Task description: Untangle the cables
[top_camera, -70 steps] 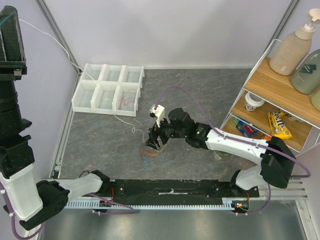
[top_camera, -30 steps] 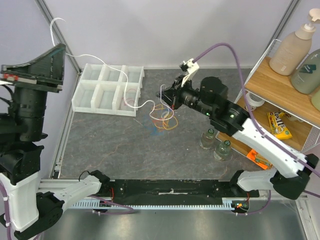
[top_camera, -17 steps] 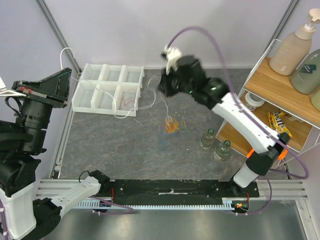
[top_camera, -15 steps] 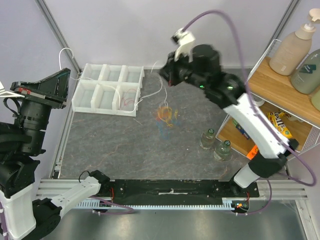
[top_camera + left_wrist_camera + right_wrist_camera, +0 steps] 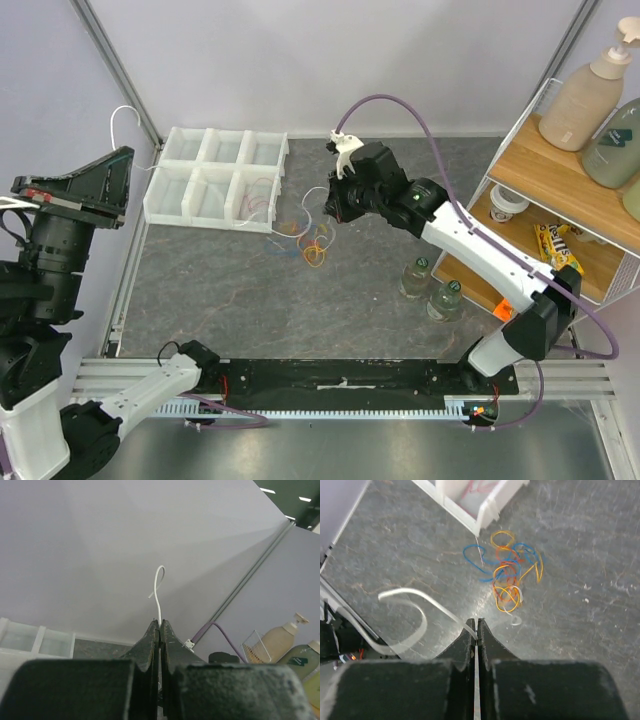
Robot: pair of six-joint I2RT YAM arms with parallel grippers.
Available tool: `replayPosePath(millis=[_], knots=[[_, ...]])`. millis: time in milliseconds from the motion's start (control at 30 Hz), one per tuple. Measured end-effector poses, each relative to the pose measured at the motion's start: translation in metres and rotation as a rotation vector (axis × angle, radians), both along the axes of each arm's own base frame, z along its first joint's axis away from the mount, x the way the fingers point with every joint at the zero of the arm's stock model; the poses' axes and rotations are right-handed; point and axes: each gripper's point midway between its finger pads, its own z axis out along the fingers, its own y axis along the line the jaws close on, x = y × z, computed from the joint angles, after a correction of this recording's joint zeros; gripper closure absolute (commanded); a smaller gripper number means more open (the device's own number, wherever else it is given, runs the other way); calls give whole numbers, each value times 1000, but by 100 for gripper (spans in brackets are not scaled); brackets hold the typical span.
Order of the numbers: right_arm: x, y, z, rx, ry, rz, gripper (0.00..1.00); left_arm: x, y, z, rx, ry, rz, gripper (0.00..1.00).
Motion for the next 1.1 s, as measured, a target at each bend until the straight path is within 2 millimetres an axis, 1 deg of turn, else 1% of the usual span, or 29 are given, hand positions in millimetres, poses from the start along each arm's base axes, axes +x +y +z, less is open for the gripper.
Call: replayPosePath(millis=[33,67,100,133,233,267,333,367,467,533,600,700,800,867,1033,1100], knots=[[1,0,-12,-26,30,0,100,0,-3,-2,9,4,-13,98],[-1,0,-18,-39,50,5,100,1,-6,-4,16,11,-23,98],[-3,0,-16,-36,60,12,100,2,-11,-6,31,21,-47,98],[-3,0,-11,-26,62,17,100,4,-17,-10,45,31,-71,98],[-8,8,17,45,48,48,100,14,-42,-25,102,82,-155,98],[-11,11,26,71,48,62,100,20,-52,-34,124,107,-188,98],[-18,14,39,110,53,89,100,34,-76,-60,169,177,-264,98],[-23,16,45,131,64,107,100,41,-89,-77,190,218,-307,98],[-35,22,58,182,92,150,100,59,-124,-133,237,349,-429,98],[-42,23,62,207,123,168,100,66,-144,-170,255,435,-501,98],[-49,24,65,230,158,177,100,73,-159,-203,263,505,-559,98],[-56,27,69,265,205,180,100,72,-173,-235,246,560,-630,98],[-60,29,73,297,252,170,100,68,-184,-252,203,570,-695,98],[-61,29,73,311,276,154,100,65,-188,-256,177,561,-723,97],[-62,31,78,352,329,116,100,54,-188,-249,146,494,-759,95],[-62,34,82,380,345,111,100,50,-185,-245,141,462,-760,92]])
